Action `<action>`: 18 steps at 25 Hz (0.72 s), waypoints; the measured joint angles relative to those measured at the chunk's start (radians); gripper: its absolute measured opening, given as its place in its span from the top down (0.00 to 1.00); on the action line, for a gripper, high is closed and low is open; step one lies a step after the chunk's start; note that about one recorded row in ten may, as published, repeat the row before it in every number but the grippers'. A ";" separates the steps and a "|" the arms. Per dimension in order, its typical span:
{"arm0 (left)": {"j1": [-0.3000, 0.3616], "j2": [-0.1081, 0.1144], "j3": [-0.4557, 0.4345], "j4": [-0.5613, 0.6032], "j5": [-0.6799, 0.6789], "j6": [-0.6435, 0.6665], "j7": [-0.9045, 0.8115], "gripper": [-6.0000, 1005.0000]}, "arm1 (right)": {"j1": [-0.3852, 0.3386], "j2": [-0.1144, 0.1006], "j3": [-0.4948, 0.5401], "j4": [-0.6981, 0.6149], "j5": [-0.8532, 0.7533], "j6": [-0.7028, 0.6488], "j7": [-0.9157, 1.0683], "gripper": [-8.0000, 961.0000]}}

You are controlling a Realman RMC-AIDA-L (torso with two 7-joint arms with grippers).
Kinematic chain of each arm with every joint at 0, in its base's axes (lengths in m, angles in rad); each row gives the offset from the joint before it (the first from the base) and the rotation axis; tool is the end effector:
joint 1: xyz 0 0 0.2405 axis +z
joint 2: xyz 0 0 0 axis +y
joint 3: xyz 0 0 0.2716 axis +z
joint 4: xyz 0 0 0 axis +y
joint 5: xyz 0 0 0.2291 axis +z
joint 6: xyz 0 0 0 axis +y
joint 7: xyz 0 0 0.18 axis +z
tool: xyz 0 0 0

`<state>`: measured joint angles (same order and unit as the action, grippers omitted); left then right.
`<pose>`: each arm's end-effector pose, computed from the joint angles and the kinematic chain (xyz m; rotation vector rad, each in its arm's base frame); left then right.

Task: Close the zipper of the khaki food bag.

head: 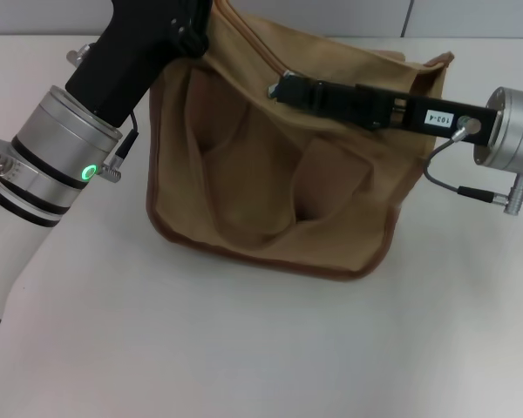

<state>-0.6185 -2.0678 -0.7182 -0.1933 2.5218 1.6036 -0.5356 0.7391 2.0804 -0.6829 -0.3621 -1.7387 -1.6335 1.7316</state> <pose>-0.1866 0.3800 -0.0431 -1.9069 -0.2784 -1.5019 0.1735 0.3860 -0.0609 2.5569 -1.1235 -1.2512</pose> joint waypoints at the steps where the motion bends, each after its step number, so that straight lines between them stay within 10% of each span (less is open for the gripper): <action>1: -0.001 0.000 0.000 0.000 0.000 -0.001 0.005 0.89 | -0.002 0.001 0.003 0.000 0.001 0.007 -0.002 0.21; 12: -0.008 -0.001 -0.001 0.000 0.000 -0.005 0.009 0.89 | -0.027 -0.001 0.002 -0.002 0.001 -0.010 0.027 0.21; 18: -0.028 0.003 -0.004 0.000 0.000 -0.003 0.009 0.89 | -0.187 -0.011 0.020 -0.107 0.099 -0.189 0.023 0.21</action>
<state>-0.6465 -2.0644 -0.7220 -0.1932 2.5220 1.6005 -0.5261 0.5523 2.0696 -0.6626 -0.4693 -1.6398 -1.8226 1.7547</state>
